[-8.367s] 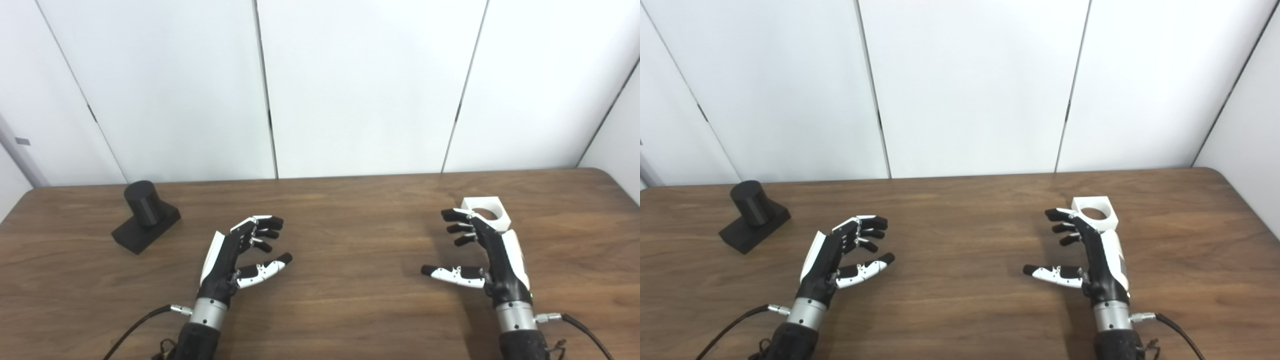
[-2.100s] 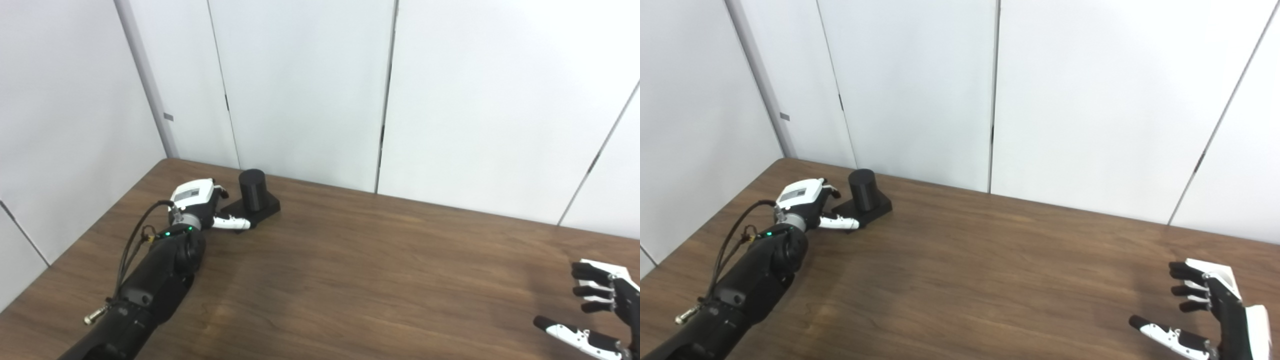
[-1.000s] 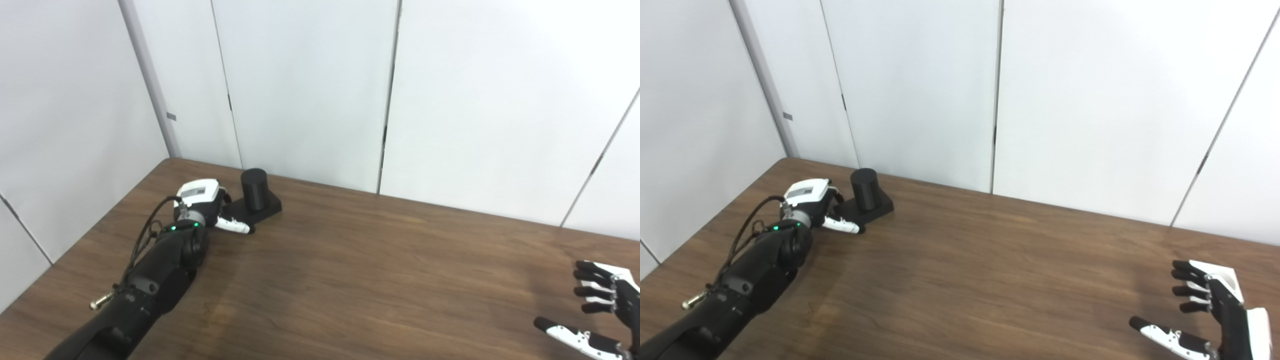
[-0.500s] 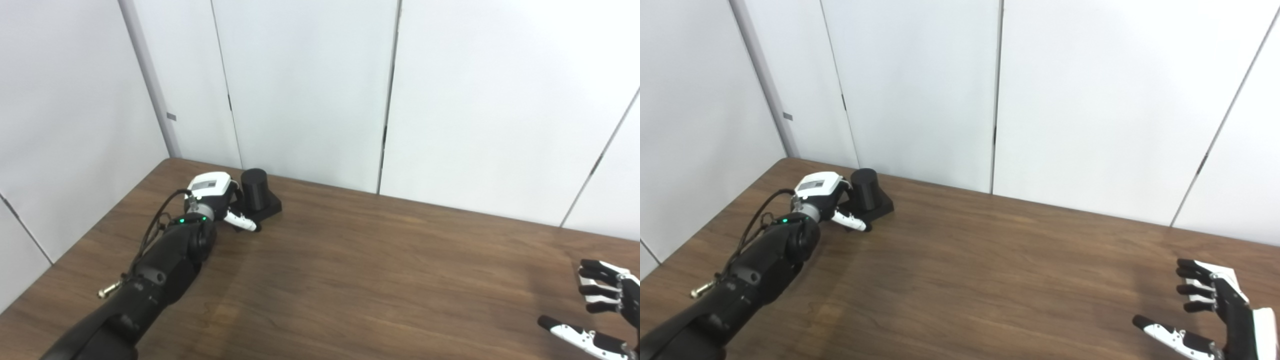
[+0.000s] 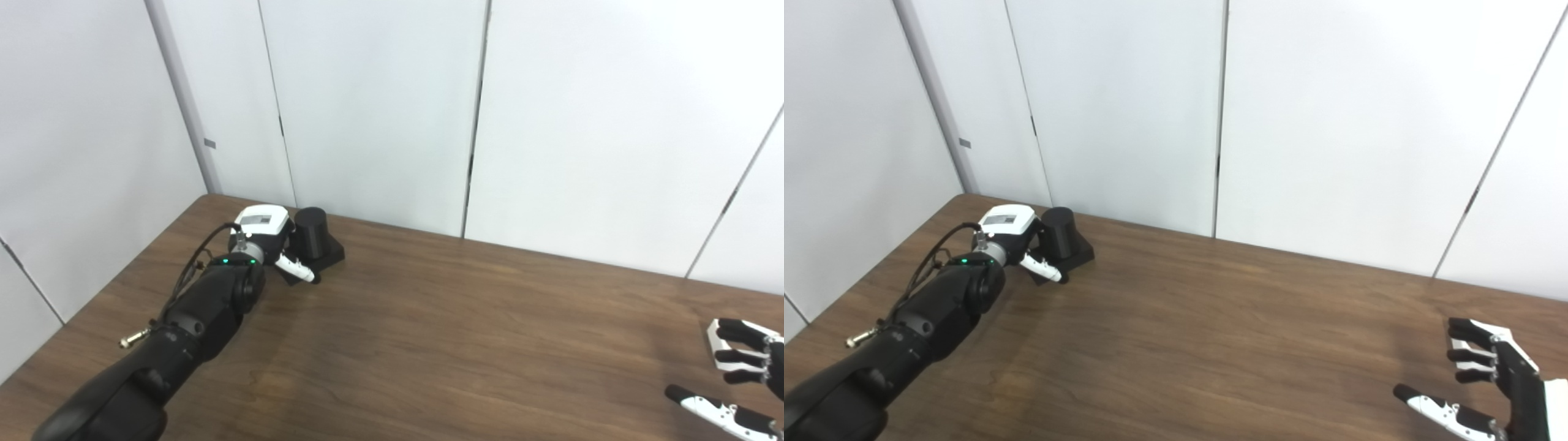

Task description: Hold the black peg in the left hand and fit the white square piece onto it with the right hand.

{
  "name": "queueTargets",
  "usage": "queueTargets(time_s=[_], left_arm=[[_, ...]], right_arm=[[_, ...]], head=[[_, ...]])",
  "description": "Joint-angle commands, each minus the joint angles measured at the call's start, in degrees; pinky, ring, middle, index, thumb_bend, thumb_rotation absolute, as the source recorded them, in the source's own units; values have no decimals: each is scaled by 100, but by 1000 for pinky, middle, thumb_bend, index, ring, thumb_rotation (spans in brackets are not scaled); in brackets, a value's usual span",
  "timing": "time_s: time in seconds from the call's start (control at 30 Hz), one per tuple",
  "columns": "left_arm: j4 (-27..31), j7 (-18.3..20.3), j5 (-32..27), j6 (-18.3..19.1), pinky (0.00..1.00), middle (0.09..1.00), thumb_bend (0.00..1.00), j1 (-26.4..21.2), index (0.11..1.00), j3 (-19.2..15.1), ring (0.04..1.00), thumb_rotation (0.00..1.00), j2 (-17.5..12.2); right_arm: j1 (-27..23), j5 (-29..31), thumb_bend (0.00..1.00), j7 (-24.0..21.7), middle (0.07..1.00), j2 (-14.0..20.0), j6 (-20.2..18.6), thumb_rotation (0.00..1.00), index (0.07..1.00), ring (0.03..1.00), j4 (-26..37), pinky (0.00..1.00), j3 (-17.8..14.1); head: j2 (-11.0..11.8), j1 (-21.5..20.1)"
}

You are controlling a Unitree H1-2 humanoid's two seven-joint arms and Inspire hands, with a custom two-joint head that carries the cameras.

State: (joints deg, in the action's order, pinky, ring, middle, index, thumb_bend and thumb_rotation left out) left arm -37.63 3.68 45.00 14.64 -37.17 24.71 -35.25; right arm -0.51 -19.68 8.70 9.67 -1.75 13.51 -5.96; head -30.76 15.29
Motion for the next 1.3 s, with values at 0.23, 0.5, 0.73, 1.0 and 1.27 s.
queueTargets(time_s=[0.23, 0.5, 0.73, 1.0, 1.27], left_arm=[[211, 252, 22, 9, 853, 825, 555, 188, 488, 94, 910, 92, -68], [840, 191, -461, -353, 838, 835, 524, 628, 481, -205, 895, 62, 98], [1573, 153, -849, -946, 878, 862, 524, 1037, 481, -373, 942, 56, 278], [2277, 343, -937, -1663, 852, 878, 524, 1351, 483, -308, 948, 60, 486], [2827, 641, -873, -2029, 835, 885, 524, 1518, 482, -26, 950, 66, 899]], right_arm=[[-167, -70, 527, 45, 692, 68, 50, 0, 685, 597, 177, 469, -71], [-177, -50, 529, 55, 693, 88, 137, 0, 683, 597, 96, 466, -76], [-185, -6, 527, 70, 697, 104, 241, 0, 685, 603, -5, 471, -69], [-199, -12, 520, 70, 694, 81, 256, 0, 683, 596, -6, 458, -44], [-250, 240, 508, -15, 707, 98, 333, 0, 696, 634, -129, 517, -38]], head=[[-34, 37], [-62, 23], [-82, -29], [-145, -200], [-216, -468]])
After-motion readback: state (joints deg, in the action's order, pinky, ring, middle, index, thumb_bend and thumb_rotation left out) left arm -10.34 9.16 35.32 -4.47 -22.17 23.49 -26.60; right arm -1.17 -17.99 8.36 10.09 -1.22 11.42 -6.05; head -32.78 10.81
